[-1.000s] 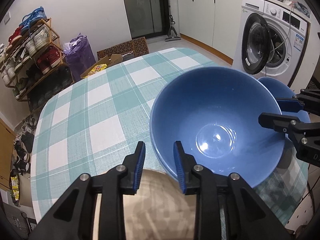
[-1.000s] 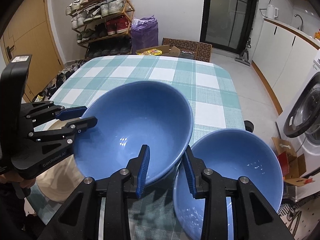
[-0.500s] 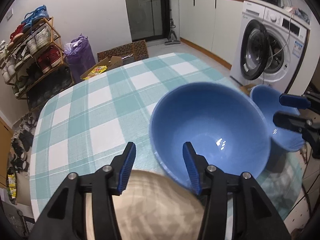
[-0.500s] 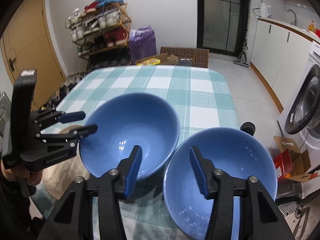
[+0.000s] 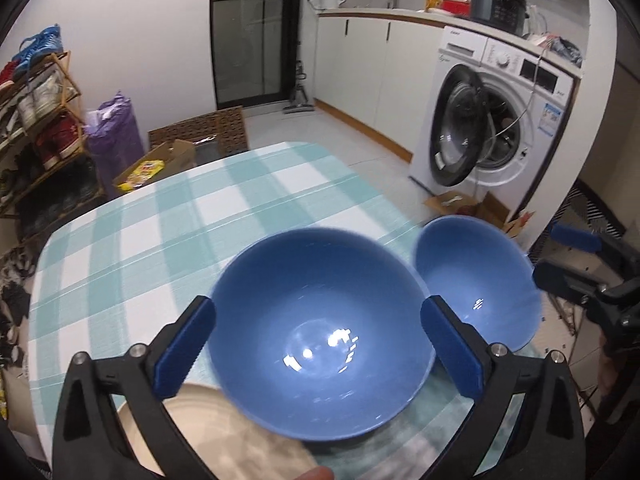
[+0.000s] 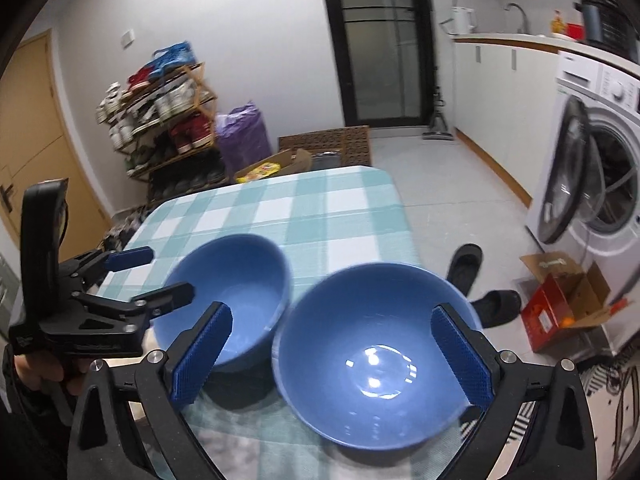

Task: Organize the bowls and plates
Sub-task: 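Open both grippers to release the two blue bowls onto the tablecloth, then move both grippers to the larger blue bowl rim and close them on it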

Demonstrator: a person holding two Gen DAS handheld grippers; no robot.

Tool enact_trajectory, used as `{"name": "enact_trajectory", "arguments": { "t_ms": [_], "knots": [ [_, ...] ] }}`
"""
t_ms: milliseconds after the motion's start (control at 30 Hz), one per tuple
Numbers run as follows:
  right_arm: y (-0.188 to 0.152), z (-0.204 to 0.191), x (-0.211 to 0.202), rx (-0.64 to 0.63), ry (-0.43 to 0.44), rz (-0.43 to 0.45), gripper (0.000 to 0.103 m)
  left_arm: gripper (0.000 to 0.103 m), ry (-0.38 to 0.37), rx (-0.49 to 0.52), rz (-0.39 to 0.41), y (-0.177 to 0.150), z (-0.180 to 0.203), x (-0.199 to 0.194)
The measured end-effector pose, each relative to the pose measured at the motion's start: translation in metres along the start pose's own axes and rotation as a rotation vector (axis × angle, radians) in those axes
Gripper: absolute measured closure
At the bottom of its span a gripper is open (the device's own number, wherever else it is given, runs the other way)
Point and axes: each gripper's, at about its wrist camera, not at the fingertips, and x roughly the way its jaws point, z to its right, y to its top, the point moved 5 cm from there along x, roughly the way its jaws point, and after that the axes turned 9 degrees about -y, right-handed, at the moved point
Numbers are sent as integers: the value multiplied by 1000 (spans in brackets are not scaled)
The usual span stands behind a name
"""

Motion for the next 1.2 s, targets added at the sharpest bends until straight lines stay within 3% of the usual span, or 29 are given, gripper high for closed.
{"name": "enact_trajectory", "arguments": {
  "t_ms": [200, 433, 1100, 1200],
  "knots": [
    [-22, 41, 2, 77, -61, -37, 1, 0, -39, 11, -12, 13, 18, 11],
    [-48, 67, 13, 130, -43, -75, 1, 0, -38, 81, -56, 21, 43, 35],
    [-59, 78, 30, 192, 26, -112, 1, 2, -35, 263, -163, 39, 90, 96],
    [-60, 77, 33, 186, 36, -120, 1, 8, -48, 281, -179, 40, 95, 102]
  ]
}}
